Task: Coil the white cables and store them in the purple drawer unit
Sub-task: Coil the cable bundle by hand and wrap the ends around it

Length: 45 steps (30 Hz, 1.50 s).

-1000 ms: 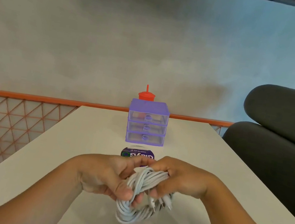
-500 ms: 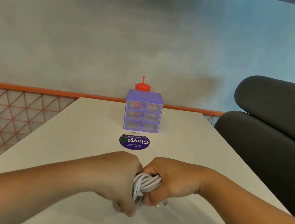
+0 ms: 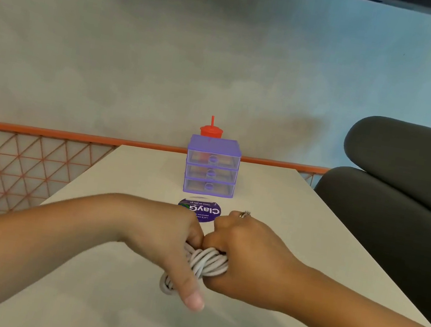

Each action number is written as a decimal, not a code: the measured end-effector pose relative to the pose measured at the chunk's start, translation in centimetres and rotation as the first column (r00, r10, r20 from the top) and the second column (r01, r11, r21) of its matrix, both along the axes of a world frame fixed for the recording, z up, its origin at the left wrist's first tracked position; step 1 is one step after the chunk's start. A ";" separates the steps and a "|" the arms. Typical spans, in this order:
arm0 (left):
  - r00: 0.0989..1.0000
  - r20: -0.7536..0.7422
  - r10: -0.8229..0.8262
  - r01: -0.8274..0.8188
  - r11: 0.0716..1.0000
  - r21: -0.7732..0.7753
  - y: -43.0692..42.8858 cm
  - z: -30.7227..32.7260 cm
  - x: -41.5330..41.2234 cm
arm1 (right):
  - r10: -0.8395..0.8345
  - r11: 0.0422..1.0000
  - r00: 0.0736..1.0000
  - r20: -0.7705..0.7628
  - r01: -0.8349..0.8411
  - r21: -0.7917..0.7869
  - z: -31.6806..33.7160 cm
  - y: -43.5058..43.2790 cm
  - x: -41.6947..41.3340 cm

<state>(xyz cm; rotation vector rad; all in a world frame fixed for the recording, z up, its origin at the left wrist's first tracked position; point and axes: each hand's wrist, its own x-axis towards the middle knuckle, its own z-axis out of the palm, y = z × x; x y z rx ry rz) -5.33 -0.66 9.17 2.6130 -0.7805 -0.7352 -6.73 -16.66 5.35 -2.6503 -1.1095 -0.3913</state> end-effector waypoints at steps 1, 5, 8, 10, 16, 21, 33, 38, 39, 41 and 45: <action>1.000 -0.013 0.005 -0.005 1.000 -0.020 0.2 0.3 0.2 | 0.000 0.999 0.999 0.052 -0.002 0.042 0.0 0.0 0.1; 0.999 -0.046 0.028 -0.036 0.985 -0.167 0.1 0.3 0.6 | -0.055 0.993 0.940 0.336 0.016 0.115 0.0 -0.4 1.3; 0.998 0.000 0.057 -0.056 0.986 -0.154 -0.4 0.7 0.6 | 0.018 0.994 0.803 0.596 -0.081 0.078 -1.3 -0.2 2.0; 0.995 0.041 0.087 -0.080 0.986 -0.149 -0.5 0.7 0.9 | 0.001 0.997 0.730 0.684 -0.055 0.057 -1.9 -0.2 2.6; 0.880 0.294 0.372 -0.277 0.907 -0.318 -2.3 -1.3 1.8 | -0.147 0.982 0.726 0.671 0.189 0.010 -0.5 0.0 4.4; 0.633 0.648 0.424 -0.238 0.903 -0.358 -3.1 -2.5 1.8 | -0.184 0.970 0.797 0.576 0.241 -0.023 0.6 0.1 5.6; 0.118 0.989 -0.088 -0.031 0.995 0.092 -0.5 -1.8 5.6 | -0.084 0.977 0.846 -0.527 0.175 0.125 4.4 0.2 6.0; 0.385 0.920 -0.068 0.002 0.997 0.073 -0.6 -2.2 5.3 | 0.066 0.930 0.615 -0.786 0.247 0.271 1.9 0.2 6.5; 0.540 0.840 -0.042 -0.028 0.997 0.068 -0.6 -2.3 5.3 | 0.134 0.907 0.511 -0.849 0.282 0.313 1.3 0.1 6.6; 0.816 0.575 0.061 -0.045 0.998 -0.041 -0.3 -3.0 5.9 | 0.243 0.867 0.344 -0.907 0.342 0.362 0.1 0.0 6.7; 0.979 -0.004 0.205 -0.197 0.936 -0.292 0.6 -5.7 7.4 | 0.365 0.807 0.210 -0.907 0.414 0.421 -2.4 -0.1 6.3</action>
